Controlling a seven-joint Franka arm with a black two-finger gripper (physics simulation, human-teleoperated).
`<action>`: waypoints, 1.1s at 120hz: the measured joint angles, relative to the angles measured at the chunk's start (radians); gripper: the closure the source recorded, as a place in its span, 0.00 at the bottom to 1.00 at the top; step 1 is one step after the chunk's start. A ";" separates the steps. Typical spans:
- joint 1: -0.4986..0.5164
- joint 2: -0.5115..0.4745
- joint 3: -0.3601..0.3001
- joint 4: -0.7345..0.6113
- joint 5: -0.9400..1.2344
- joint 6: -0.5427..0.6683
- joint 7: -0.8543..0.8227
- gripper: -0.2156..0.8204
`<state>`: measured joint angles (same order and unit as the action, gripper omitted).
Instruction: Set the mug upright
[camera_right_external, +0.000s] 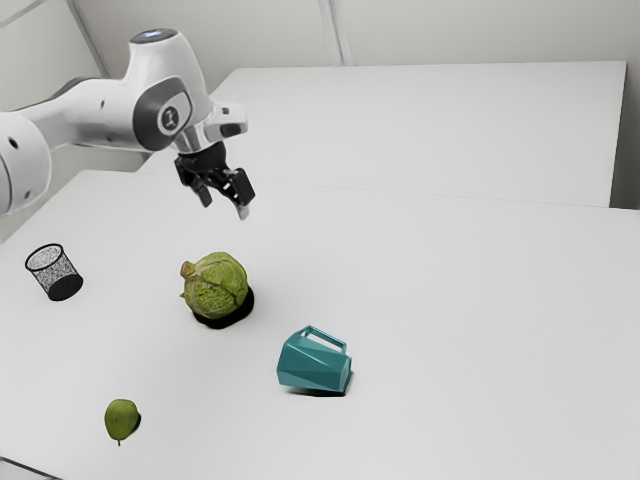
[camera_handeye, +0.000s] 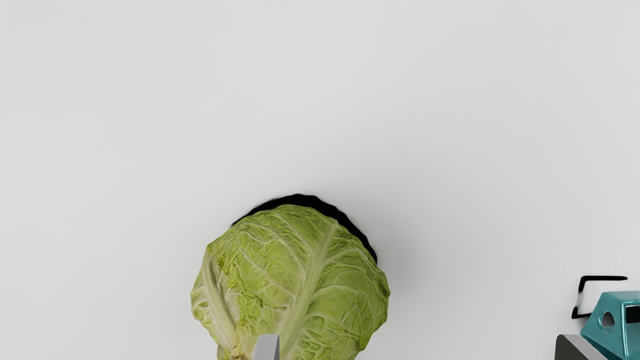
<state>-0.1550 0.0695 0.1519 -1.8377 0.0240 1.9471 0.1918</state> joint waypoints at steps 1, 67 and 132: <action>0.000 0.000 0.000 -0.001 -0.001 0.001 -0.001 0.21; -0.080 0.058 0.028 -0.225 -0.588 -0.061 -0.079 0.21; -0.116 0.078 0.055 -0.377 -0.748 0.010 -0.081 0.21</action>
<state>-0.2706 0.1473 0.2070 -2.2146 -0.7237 1.9571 0.1109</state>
